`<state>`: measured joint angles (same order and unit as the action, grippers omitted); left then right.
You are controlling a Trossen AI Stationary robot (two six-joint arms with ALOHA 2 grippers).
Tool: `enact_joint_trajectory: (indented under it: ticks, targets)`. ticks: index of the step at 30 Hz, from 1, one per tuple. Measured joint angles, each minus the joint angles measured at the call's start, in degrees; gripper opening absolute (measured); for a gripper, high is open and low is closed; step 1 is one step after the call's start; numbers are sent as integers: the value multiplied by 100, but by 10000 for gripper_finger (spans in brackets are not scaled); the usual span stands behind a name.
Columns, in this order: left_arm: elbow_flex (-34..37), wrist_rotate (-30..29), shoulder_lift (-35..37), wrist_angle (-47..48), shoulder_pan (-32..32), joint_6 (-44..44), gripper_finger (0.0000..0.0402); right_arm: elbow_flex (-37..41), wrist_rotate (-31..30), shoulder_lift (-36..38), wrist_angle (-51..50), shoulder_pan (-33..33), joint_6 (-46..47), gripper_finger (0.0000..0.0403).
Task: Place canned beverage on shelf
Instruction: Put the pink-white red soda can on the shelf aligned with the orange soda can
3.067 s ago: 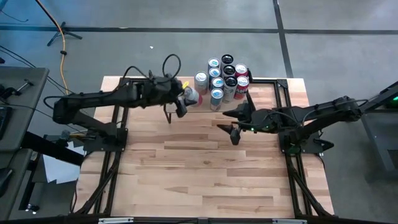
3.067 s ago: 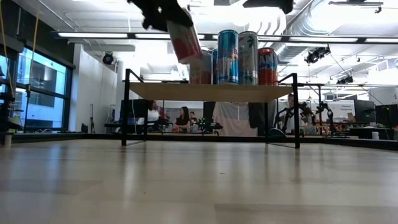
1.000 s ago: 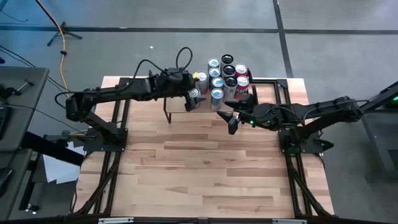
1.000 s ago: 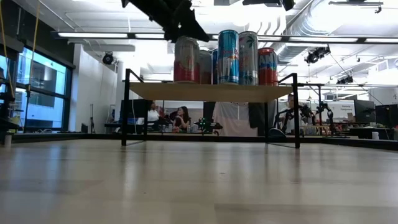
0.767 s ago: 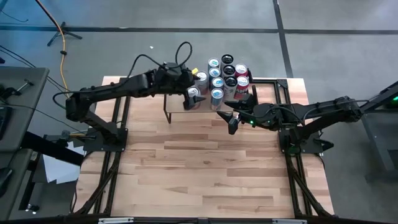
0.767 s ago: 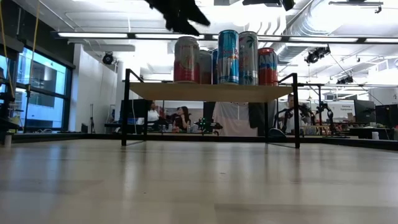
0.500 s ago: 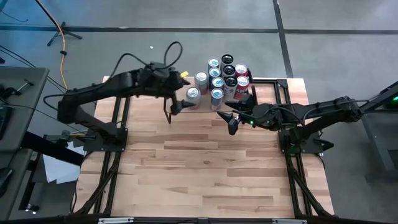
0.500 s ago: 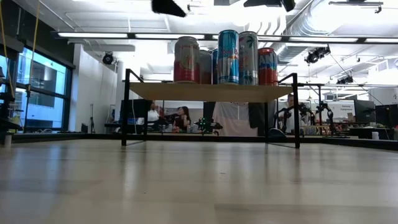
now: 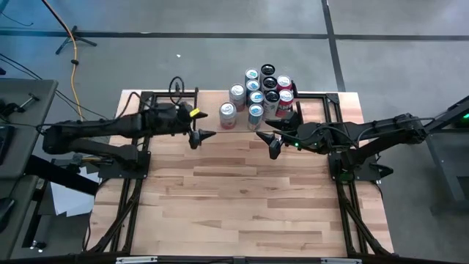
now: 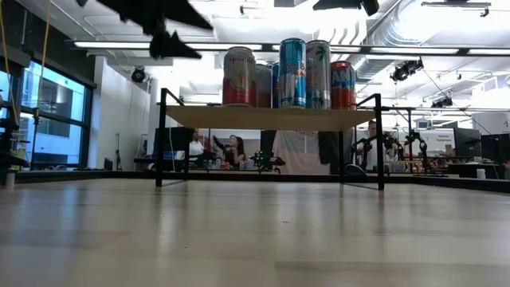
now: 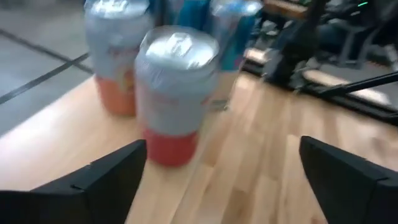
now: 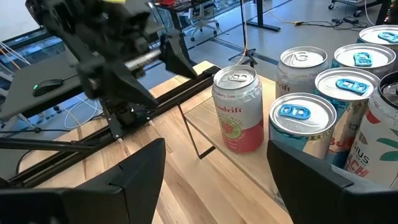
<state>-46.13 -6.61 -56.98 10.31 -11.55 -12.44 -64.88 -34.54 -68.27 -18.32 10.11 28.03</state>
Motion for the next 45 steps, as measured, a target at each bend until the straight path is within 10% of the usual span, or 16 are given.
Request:
enact_joint_trajectory:
  ticks: [12,45]
  targets:
    - [174,-779,-1091,-944,-48,107,18,0,2,0,-99,-37,176,266]
    - [-551,-554,-2646,-1726,-190,483,0,0,0,0,-260,-37,349,266]
